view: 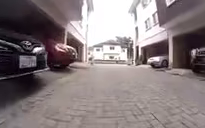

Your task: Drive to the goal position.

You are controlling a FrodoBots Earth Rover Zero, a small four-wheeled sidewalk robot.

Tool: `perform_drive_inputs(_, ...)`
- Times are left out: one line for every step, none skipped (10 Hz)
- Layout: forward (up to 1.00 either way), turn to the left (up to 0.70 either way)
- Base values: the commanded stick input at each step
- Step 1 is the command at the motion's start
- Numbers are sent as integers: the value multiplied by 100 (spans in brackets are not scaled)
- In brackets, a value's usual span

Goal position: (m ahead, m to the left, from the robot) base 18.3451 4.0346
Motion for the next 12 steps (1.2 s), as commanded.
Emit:
perform_drive_inputs(70, 0)
perform_drive_inputs(70, 0)
perform_drive_inputs(70, 0)
perform_drive_inputs(70, 0)
perform_drive_inputs(70, 0)
perform_drive_inputs(70, 0)
perform_drive_inputs(70, 0)
perform_drive_inputs(70, 0)
perform_drive_inputs(70, 0)
perform_drive_inputs(70, 0)
perform_drive_inputs(70, 0)
perform_drive_inputs(70, 0)
